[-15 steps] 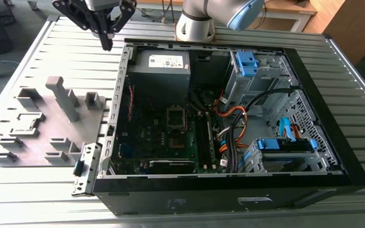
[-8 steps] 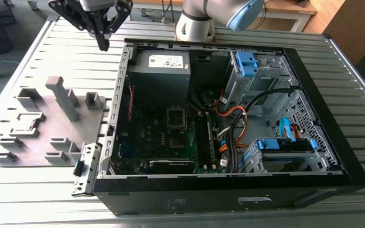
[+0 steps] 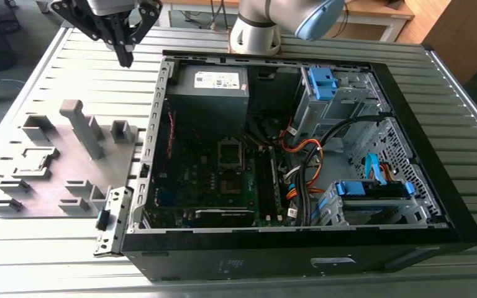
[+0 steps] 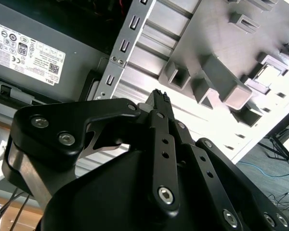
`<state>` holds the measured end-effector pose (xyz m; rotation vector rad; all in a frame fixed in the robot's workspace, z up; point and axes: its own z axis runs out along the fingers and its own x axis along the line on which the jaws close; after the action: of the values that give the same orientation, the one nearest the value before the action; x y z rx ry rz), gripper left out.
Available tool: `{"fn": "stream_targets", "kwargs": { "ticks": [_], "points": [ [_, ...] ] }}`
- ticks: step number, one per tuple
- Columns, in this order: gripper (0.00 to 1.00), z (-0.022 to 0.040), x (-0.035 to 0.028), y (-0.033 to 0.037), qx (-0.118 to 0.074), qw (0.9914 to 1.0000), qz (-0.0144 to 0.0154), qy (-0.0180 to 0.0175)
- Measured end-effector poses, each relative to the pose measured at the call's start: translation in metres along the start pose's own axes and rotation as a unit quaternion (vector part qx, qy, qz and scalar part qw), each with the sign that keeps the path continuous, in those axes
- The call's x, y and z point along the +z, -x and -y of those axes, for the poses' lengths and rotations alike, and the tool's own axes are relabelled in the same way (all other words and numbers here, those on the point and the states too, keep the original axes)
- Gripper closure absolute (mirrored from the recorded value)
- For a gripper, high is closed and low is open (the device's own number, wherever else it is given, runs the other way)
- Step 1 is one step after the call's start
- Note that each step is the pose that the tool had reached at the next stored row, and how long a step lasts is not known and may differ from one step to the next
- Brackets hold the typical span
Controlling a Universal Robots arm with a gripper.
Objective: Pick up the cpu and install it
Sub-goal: 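Reach for the cpu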
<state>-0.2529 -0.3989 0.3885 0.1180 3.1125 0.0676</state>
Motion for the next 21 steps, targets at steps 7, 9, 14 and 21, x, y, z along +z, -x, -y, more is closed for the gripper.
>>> {"fn": "stream_targets", "kwargs": {
  "ticks": [7, 9, 14, 21],
  "points": [
    [0.89, 0.0009, 0.0009, -0.0114, 0.0, 1.0, 0.0, 0.0],
    [0.89, 0.001, 0.001, -0.0122, 0.0, 1.0, 0.0, 0.0],
    [0.89, 0.001, 0.0009, -0.0123, 0.0, 1.0, 0.0, 0.0],
    [0.89, 0.0011, 0.001, -0.0131, 0.0, 1.0, 0.0, 0.0]
  ]
}}
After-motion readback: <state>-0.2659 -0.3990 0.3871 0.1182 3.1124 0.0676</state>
